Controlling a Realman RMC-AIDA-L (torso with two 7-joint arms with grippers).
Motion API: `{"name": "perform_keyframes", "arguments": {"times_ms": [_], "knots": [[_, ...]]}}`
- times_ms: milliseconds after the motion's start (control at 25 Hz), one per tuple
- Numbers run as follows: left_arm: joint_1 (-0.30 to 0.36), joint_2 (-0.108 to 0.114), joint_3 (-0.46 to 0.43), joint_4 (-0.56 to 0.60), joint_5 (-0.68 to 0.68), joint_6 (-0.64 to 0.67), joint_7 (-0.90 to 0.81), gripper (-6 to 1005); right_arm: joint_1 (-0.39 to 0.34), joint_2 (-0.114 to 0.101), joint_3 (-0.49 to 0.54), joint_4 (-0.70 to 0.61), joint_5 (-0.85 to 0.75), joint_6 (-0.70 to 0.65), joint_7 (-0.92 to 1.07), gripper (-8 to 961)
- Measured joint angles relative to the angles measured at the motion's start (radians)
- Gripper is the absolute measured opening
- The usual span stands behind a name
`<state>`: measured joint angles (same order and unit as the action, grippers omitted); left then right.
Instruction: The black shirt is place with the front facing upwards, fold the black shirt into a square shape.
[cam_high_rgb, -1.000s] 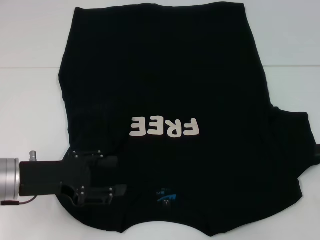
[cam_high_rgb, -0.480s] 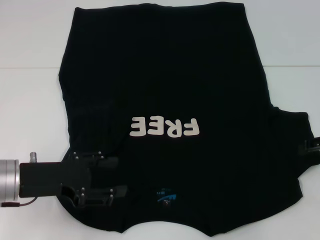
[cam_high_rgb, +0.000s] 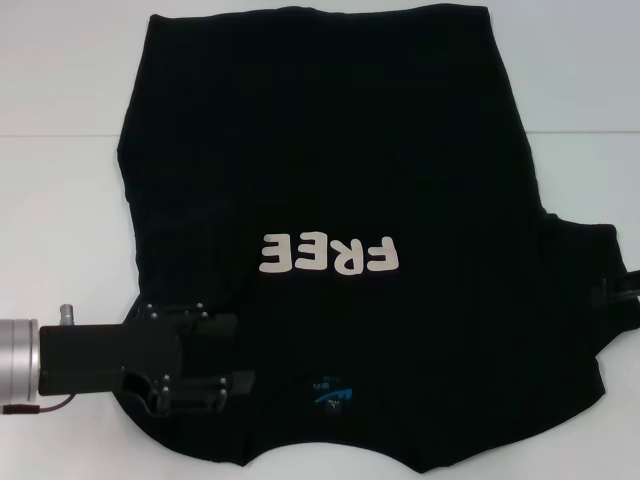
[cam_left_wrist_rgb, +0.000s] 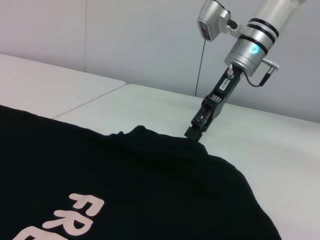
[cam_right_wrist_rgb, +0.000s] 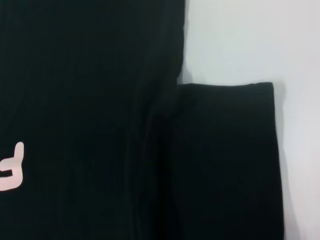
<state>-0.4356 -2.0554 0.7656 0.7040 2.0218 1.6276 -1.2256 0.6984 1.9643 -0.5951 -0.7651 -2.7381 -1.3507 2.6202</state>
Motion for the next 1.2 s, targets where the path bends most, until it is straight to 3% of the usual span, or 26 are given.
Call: {"name": "perform_keyframes", "arguments": {"times_ms": [840,1200], "knots": [[0.0,-0.001,0.0,0.0,0.0,-0.002,-0.001,732,0.022,0.003,-0.019,0.019,-0.003,0.011,-0.015,882],[-0.001,0.0,0.0,0.0,-0.001,0.003,-0.006,732,0.022,0.004,-0.048,0.018,-0.004,0.019,-0.004,657]]}}
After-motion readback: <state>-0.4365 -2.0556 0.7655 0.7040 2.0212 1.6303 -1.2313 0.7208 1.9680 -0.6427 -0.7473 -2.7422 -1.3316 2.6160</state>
